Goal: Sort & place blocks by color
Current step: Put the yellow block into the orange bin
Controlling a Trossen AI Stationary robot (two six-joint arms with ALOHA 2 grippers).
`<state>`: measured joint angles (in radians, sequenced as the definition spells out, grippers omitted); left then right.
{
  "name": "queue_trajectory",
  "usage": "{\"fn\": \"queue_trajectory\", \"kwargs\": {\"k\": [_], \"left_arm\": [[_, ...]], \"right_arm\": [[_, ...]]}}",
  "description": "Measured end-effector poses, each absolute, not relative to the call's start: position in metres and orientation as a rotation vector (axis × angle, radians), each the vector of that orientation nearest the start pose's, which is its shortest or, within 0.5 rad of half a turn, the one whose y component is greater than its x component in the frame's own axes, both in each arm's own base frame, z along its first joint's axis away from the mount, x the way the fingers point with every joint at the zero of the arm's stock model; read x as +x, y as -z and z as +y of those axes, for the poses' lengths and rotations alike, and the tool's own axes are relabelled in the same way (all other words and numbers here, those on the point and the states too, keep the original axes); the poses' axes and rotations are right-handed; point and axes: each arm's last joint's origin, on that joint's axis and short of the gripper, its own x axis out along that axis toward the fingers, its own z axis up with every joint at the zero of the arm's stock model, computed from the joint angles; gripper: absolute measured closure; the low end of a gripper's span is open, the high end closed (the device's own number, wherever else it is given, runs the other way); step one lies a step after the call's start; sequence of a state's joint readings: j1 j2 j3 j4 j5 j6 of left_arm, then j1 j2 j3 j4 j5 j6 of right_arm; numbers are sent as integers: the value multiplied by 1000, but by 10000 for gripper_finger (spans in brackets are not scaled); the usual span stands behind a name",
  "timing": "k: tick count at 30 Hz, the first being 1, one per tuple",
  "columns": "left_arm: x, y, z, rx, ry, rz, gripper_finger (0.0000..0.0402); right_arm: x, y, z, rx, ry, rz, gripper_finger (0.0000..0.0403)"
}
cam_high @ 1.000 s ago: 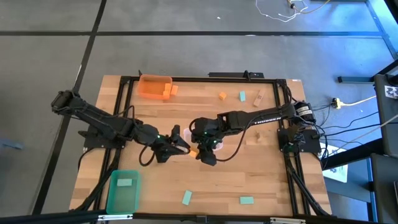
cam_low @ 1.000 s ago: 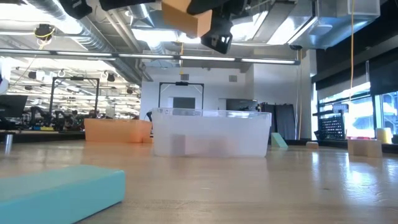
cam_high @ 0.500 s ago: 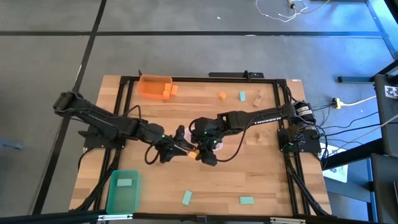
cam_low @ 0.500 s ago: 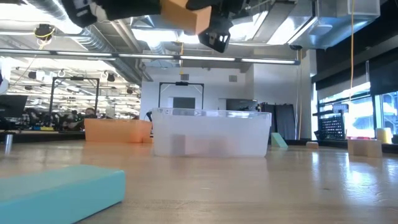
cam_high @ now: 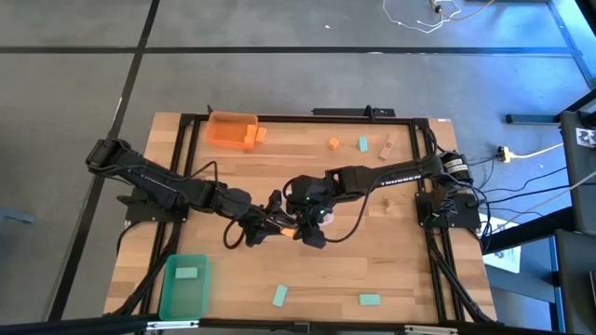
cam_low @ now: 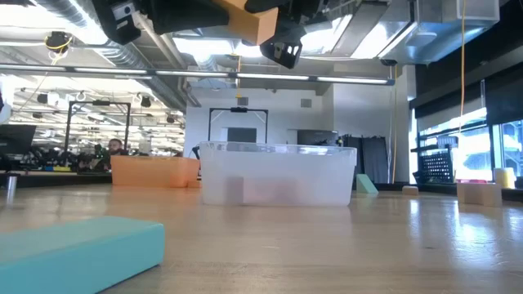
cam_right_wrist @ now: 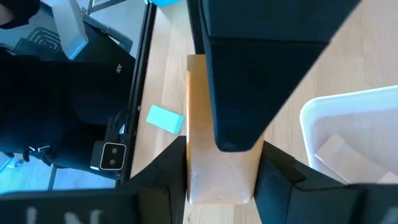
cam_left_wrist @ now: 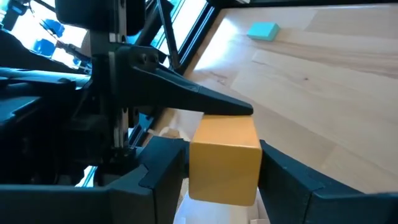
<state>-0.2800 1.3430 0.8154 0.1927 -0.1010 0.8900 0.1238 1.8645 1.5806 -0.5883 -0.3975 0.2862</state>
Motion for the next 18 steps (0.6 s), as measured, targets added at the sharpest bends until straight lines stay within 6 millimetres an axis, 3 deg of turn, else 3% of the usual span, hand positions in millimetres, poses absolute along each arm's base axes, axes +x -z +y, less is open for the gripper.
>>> {"fn": "queue_trajectory", "kwargs": {"k": [7, 18], "left_arm": [[283, -258, -80, 928, 315, 212, 276], [282, -259, -84, 832, 318, 215, 276]], "right_arm": [[405, -273, 62, 380, -376, 939, 273], [405, -274, 60, 407, -412, 938, 272]]}}
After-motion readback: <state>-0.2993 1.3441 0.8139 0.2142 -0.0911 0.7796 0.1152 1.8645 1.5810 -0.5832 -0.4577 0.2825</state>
